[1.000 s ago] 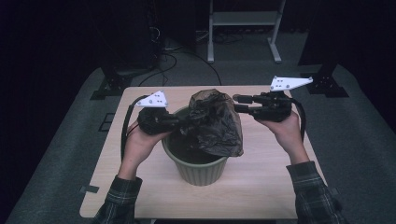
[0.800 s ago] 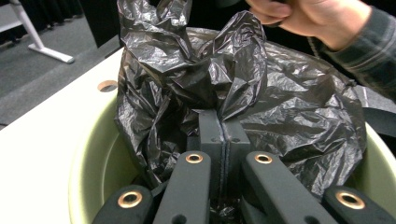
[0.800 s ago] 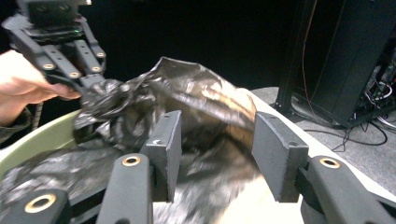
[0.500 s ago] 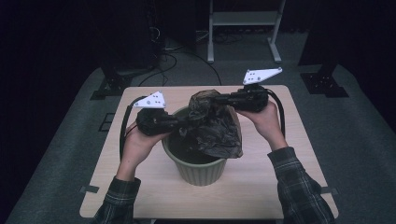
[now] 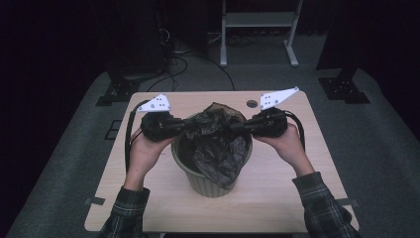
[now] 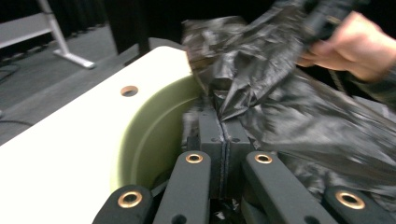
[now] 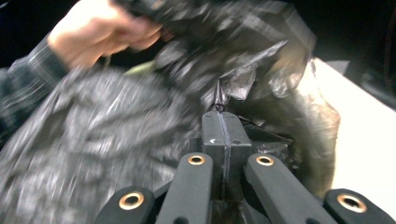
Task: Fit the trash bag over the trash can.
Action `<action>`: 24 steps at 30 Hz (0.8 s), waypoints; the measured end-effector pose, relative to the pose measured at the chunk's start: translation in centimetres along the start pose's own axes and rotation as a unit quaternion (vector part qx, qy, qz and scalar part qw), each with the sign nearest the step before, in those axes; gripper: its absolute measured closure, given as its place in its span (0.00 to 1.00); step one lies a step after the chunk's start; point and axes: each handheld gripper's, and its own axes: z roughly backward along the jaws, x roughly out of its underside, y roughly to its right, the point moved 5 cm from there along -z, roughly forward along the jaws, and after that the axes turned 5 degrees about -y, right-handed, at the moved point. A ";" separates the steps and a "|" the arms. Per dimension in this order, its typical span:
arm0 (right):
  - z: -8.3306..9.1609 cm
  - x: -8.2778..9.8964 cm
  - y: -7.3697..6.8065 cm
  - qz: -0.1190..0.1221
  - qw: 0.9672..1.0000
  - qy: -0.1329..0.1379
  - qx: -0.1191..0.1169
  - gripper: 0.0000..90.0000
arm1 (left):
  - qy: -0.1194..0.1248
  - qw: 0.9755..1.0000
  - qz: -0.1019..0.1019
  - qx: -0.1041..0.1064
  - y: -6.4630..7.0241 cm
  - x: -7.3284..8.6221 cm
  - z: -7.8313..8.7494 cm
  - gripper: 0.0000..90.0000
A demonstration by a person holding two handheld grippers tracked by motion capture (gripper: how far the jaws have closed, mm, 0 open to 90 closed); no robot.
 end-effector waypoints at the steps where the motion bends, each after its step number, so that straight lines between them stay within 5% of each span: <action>1: -0.1 0.2 -0.2 0.002 1.000 -0.004 -0.006 1.00 | 0.004 1.000 0.007 -0.007 -0.5 0.2 0.2 1.00; 7: -0.3 1.7 -1.2 0.004 1.000 -0.021 -0.021 1.00 | 0.014 0.999 0.031 -0.022 -2.3 0.7 0.9 1.00; 13: 1.1 0.6 -1.4 0.021 0.999 0.029 -0.014 0.83 | 0.011 0.999 0.027 -0.018 -2.0 0.9 0.7 1.00; 17: 2.8 -0.2 -0.6 0.021 0.998 0.055 0.027 0.78 | 0.016 0.999 0.027 -0.016 -2.0 0.9 1.2 1.00; 24: 3.7 -0.7 2.5 -0.014 0.993 0.080 0.084 0.72 | 0.017 0.999 0.026 -0.015 -2.1 1.0 1.6 1.00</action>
